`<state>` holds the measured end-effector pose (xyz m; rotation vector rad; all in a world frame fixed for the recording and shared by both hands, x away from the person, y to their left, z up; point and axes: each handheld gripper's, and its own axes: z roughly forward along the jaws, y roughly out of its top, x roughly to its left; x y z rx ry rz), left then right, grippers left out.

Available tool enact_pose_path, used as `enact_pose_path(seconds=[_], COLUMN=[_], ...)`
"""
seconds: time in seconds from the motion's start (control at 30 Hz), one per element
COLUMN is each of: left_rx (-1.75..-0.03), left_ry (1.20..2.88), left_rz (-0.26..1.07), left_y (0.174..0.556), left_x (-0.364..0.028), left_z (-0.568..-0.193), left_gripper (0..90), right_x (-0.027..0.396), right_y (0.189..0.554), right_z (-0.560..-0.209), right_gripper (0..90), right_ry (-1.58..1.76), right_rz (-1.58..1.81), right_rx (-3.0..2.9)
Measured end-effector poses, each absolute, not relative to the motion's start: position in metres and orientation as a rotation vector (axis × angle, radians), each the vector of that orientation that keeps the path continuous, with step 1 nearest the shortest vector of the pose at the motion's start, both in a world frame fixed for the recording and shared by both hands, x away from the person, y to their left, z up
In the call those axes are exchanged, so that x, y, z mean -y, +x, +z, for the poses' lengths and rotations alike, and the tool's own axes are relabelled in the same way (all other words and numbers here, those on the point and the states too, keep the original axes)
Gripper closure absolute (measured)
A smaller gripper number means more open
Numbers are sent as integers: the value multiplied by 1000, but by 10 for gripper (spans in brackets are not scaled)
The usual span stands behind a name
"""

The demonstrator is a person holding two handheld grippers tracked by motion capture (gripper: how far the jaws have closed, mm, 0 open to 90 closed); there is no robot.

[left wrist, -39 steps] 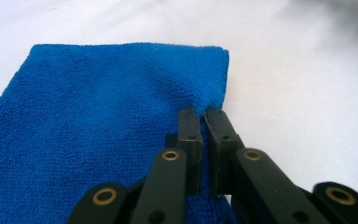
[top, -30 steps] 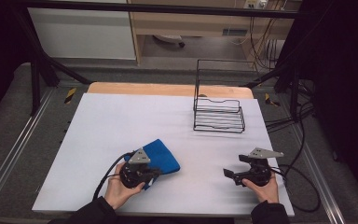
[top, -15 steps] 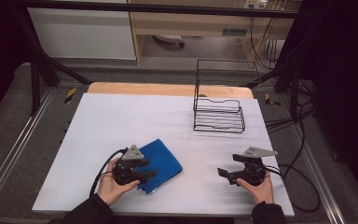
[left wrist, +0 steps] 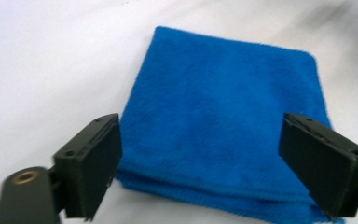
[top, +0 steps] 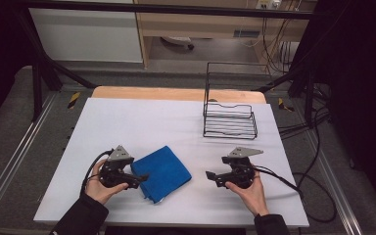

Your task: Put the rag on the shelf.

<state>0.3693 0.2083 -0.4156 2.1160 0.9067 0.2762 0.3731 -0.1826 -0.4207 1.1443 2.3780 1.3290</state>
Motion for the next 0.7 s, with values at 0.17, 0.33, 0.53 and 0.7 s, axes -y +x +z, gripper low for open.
enact_pose_path(seconds=[0.17, 0.33, 0.53, 0.7], left_rx=[-926, -952, -957, -974], left_ry=[2111, 2088, 2077, 2069], left_rz=[294, 306, 317, 327], left_y=[373, 375, 376, 378], left_x=[-219, -230, -235, -237], left_z=[-418, -420, -423, -424], left_gripper=[91, 75, 71, 72], right_x=[160, 133, 110, 104], right_y=[385, 396, 405, 406], right_z=[-418, -422, -430, -436], right_gripper=[187, 290, 457, 554], right_ry=[1109, 1063, 1040, 1056], right_rz=[1314, 1273, 1252, 1214], right_rx=[-2403, -2453, -2504, -2544])
